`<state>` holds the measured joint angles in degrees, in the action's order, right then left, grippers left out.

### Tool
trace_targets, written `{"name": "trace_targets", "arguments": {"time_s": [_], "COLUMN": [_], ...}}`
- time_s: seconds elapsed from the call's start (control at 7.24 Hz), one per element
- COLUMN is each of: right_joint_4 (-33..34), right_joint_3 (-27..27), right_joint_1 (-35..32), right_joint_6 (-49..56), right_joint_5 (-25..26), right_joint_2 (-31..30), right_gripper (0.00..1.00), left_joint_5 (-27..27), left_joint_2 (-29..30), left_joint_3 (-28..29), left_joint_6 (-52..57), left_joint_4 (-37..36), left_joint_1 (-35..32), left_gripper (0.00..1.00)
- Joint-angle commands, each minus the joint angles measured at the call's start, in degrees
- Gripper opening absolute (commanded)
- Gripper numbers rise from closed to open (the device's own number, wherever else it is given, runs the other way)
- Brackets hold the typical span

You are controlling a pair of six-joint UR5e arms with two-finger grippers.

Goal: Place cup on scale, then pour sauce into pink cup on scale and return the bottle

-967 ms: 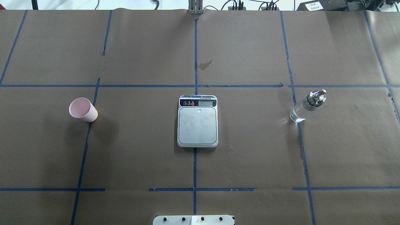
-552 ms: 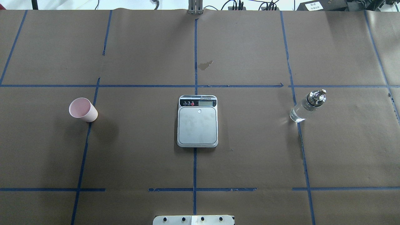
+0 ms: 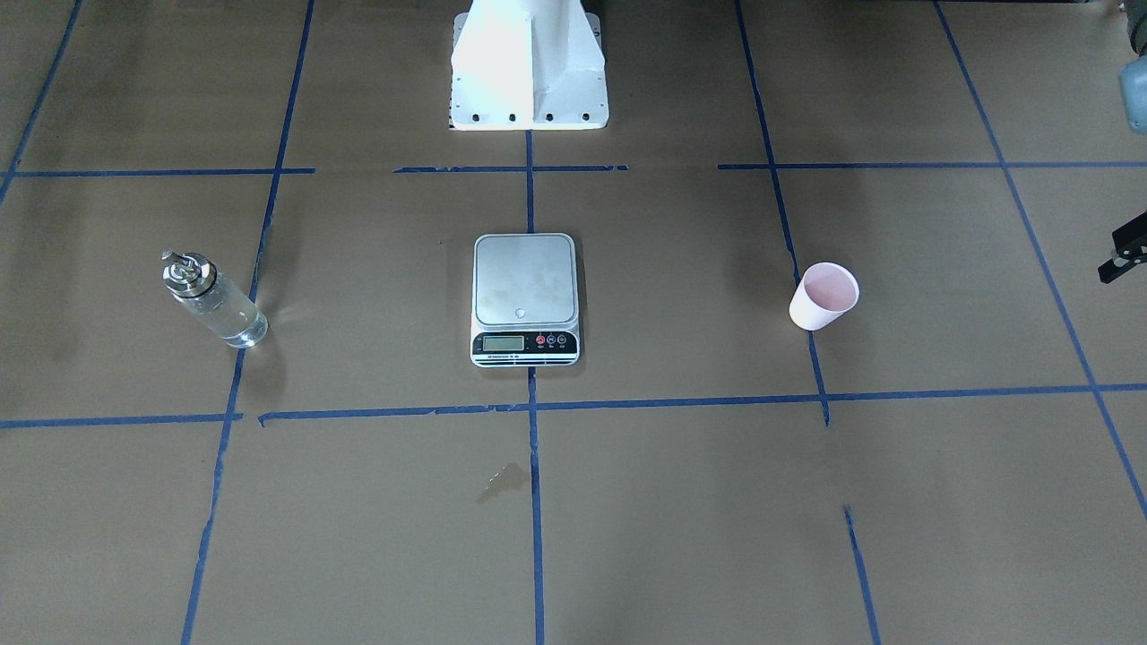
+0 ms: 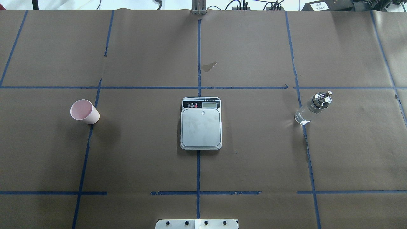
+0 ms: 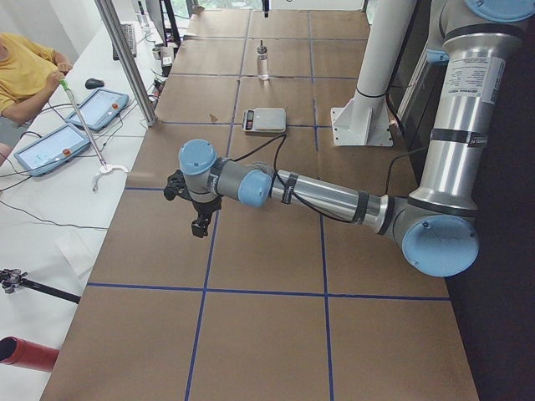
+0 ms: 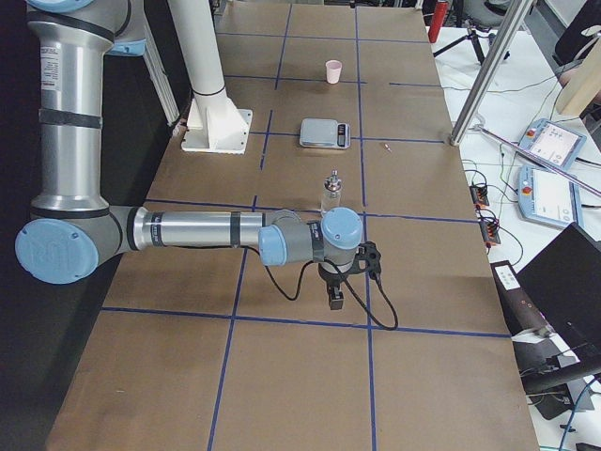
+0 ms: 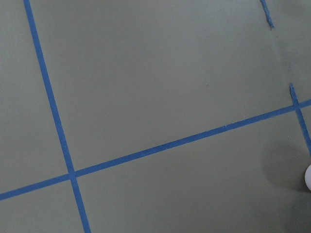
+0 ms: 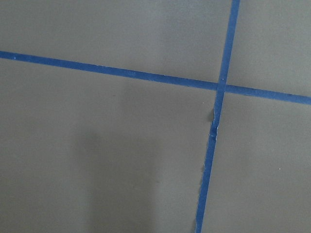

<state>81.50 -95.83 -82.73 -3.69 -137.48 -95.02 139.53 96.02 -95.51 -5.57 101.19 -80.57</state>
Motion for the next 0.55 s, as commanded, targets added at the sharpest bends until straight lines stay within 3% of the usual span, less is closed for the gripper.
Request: {"name": "trace_targets", "arguments": {"time_s": [0.0, 0.14, 0.28, 0.41], "right_joint_4": [-5.71, -8.78, -10.47, -11.96], "right_joint_3": [-0.06, 0.38, 1.17, 1.09], "right_joint_1": [0.02, 0.02, 0.20, 0.37], "right_joint_6": [-7.60, -11.65, -12.04, -11.95], "right_joint_5": [-3.91, -3.85, -3.41, -3.41], "right_joint_2": [-0.25, -0.25, -0.16, -0.07], "right_gripper": [1.00, 1.00, 1.00, 1.00], "left_joint_5": [1.03, -4.30, -8.00, -13.87], "left_joint_2": [-1.45, -1.54, -0.75, -0.40], "left_joint_3": [-0.72, -1.69, -3.61, -5.72], "left_joint_6": [-17.37, -24.85, -35.98, -39.65], "left_joint_4": [14.04, 19.69, 20.53, 20.62], "left_joint_1": [9.31, 14.86, 21.09, 25.07], "left_gripper": [1.00, 1.00, 0.99, 0.99]}}
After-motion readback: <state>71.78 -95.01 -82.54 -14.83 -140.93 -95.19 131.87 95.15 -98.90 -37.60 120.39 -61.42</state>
